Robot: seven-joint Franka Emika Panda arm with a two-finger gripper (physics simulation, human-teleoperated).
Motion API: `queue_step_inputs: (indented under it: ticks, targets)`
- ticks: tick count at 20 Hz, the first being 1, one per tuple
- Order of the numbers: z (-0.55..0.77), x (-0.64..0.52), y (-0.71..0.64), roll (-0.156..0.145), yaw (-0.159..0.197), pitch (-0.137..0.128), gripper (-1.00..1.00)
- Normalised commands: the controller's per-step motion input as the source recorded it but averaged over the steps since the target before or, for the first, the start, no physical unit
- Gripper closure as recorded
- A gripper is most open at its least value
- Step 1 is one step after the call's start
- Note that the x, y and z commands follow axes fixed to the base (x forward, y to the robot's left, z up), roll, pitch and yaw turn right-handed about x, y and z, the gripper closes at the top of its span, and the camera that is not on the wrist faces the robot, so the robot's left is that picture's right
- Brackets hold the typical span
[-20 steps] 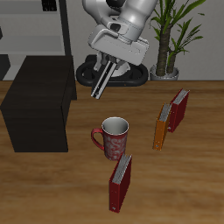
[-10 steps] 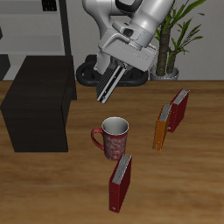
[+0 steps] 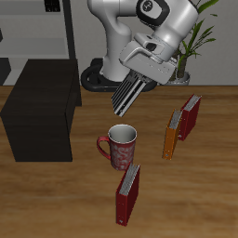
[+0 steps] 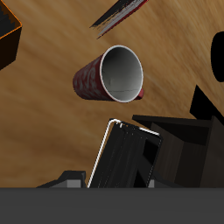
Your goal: Place the striped book in the top region of the shelf
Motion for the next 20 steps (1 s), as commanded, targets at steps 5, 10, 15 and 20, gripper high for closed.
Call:
queue_step_inputs:
  ticks: [5, 10, 15, 20]
  targets:
    - [-0.02, -0.15, 0.04, -0.062, -0.051, 0.012, 1.0]
    - [-0.04, -0.01, -0.01, -0.084, -0.072, 0.037, 1.0]
    - [-0.21, 0.05, 0.28, -0.058, -0.001, 0.0, 1.0]
    - [-0.11, 0.05, 0.3, -0.023, 0.02, -0.009, 1.0]
